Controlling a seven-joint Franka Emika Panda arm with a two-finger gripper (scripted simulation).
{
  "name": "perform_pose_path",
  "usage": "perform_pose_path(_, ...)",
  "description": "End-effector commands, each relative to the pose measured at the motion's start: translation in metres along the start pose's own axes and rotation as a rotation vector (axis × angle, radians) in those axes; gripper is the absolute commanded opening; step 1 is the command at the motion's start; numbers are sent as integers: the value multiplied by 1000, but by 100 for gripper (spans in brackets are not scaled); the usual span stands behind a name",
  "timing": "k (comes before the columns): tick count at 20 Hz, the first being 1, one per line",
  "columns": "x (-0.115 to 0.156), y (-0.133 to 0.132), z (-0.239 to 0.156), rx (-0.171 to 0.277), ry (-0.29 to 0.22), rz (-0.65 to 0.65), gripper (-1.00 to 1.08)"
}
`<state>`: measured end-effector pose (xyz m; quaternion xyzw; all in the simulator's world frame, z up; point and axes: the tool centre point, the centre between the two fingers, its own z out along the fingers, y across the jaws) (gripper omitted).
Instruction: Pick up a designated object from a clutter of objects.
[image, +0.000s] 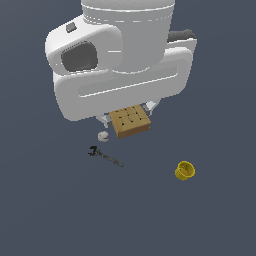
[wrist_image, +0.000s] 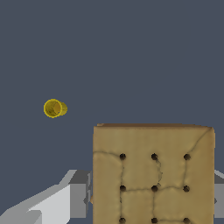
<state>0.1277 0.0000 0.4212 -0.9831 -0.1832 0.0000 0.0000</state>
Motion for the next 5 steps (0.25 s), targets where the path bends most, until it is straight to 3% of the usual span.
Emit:
perform_pose_path(1, 1, -1, -5, 0, 0, 1, -100)
perform_pose_path(5, 2, -2, -6, 0, 0, 1, -100)
